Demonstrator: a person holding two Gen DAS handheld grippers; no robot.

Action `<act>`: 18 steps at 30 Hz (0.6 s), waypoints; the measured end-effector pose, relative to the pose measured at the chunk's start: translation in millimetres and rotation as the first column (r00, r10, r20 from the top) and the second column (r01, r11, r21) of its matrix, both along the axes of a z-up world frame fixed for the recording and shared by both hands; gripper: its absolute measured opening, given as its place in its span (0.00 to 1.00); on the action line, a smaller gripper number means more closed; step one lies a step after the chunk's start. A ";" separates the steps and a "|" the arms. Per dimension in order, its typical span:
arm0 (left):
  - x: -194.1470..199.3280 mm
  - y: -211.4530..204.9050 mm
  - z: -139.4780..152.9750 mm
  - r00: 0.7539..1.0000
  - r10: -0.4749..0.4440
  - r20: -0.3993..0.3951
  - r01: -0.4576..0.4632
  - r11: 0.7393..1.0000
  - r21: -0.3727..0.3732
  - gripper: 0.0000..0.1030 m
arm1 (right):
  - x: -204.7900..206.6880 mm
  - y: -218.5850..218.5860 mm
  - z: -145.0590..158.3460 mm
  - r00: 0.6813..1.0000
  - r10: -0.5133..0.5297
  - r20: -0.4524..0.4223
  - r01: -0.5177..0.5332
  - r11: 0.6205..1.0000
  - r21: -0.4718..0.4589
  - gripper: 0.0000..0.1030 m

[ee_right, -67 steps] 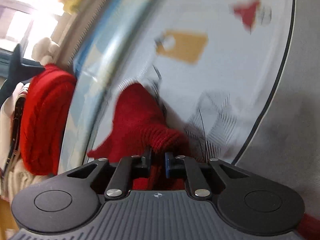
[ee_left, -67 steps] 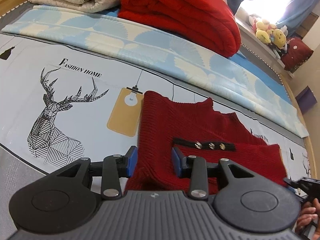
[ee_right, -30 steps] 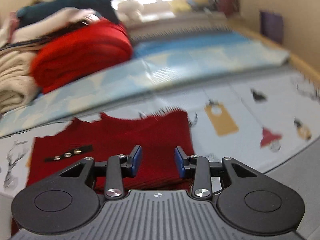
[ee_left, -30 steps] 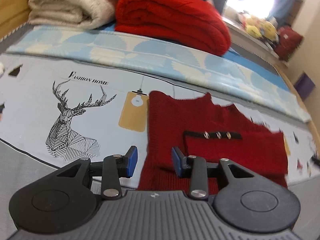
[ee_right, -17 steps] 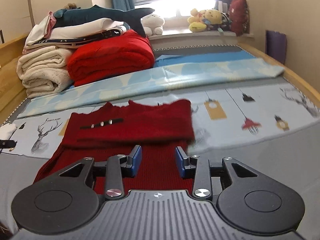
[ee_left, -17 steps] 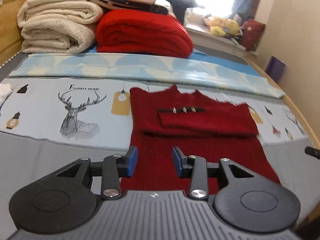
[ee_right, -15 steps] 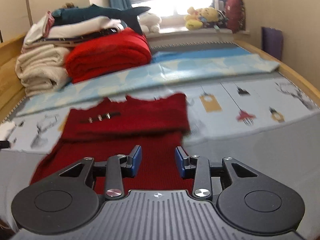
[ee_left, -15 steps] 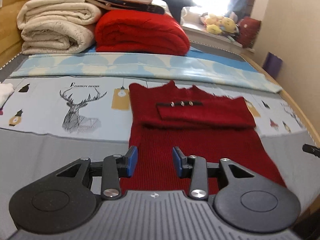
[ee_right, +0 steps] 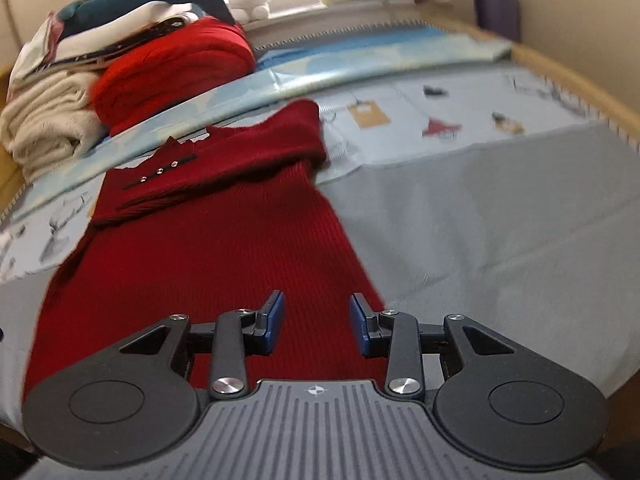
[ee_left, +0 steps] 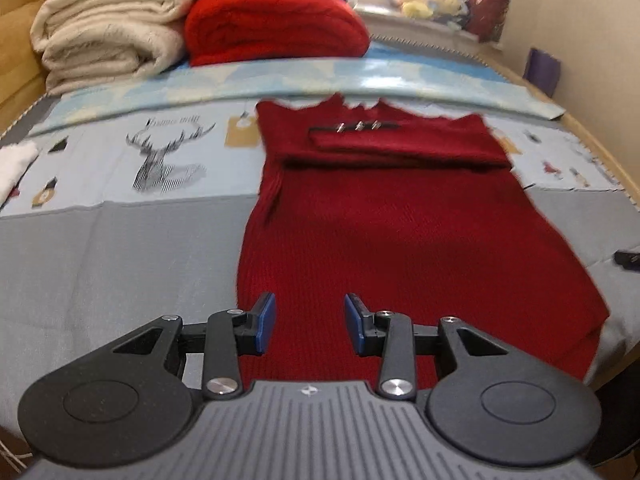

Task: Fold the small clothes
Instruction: 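Lower both tools to the hem edge of the red sweater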

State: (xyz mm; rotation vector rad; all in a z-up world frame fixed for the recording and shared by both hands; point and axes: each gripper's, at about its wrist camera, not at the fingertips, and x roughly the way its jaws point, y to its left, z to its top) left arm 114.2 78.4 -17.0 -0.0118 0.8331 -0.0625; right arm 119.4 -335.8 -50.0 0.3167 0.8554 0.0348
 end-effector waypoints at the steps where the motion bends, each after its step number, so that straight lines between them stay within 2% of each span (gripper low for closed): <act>1: -1.7 -0.6 1.7 1.000 -0.008 0.013 0.008 1.000 -0.001 0.41 | 0.2 1.5 -0.1 1.000 0.004 -0.004 -0.004 1.000 -0.003 0.37; 6: -6.5 4.5 -24.8 1.000 -0.001 -0.021 0.000 1.000 -0.024 0.41 | 0.3 8.9 -5.5 1.000 0.027 -0.014 -0.028 0.999 -0.038 0.37; 8: 0.7 5.5 -35.8 0.997 0.025 -0.078 -0.025 1.000 -0.005 0.40 | 3.5 11.0 -11.4 0.999 0.030 -0.034 -0.032 0.998 -0.049 0.37; 11: 5.3 8.8 -36.8 0.997 0.024 -0.067 -0.027 0.999 -0.041 0.41 | 7.5 14.1 -19.7 0.997 0.036 -0.064 -0.041 0.996 -0.076 0.37; 18: 11.9 13.6 -48.8 0.990 0.056 -0.128 -0.061 0.997 -0.040 0.42 | 14.7 11.6 -34.2 0.993 0.010 -0.120 -0.021 0.996 -0.090 0.42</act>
